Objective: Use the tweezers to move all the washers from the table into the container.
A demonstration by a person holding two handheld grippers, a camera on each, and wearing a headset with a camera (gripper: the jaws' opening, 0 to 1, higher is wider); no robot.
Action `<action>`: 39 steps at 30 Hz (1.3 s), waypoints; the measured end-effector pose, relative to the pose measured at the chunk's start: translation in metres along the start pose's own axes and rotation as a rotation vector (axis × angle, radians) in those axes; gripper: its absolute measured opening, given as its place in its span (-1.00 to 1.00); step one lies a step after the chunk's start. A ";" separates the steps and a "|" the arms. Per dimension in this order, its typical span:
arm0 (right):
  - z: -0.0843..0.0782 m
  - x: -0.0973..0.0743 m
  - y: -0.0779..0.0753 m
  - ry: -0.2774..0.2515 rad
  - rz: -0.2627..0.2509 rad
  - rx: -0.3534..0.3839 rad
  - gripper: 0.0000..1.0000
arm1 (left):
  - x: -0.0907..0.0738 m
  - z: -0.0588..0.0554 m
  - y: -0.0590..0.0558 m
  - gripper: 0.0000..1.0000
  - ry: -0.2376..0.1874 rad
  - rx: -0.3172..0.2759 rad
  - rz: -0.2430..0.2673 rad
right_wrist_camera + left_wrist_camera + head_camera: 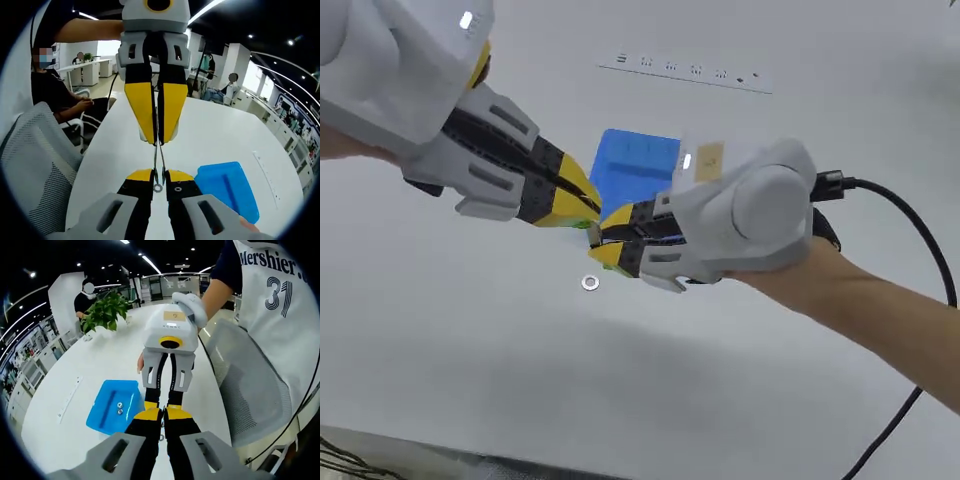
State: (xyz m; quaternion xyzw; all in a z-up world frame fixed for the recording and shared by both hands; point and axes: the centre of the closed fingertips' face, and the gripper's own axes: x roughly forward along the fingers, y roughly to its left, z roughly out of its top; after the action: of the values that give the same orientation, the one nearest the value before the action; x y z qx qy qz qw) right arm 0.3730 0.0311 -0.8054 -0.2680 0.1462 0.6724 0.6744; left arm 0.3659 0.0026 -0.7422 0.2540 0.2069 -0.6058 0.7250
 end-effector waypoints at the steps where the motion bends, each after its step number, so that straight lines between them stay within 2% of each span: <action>1: -0.002 0.001 0.001 0.001 0.002 0.002 -0.78 | 0.002 -0.003 -0.002 -0.88 0.000 -0.005 -0.003; 9: -0.013 0.015 0.010 0.015 0.023 0.026 -0.78 | 0.009 -0.019 -0.007 -0.88 0.005 -0.039 -0.015; 18: -0.024 0.030 0.009 0.032 0.028 0.048 -0.78 | 0.013 -0.038 -0.003 -0.88 -0.004 -0.082 -0.002; 27: -0.030 0.032 0.006 0.041 0.032 0.061 -0.78 | 0.017 -0.042 0.001 -0.88 -0.008 -0.090 -0.003; 39: -0.033 0.033 0.006 0.042 0.036 0.070 -0.77 | 0.020 -0.043 0.001 -0.88 0.003 -0.096 -0.009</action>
State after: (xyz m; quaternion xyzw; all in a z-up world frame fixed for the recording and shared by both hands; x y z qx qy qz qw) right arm 0.3738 0.0395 -0.8517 -0.2558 0.1886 0.6729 0.6680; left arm 0.3703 0.0140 -0.7881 0.2189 0.2383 -0.5981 0.7332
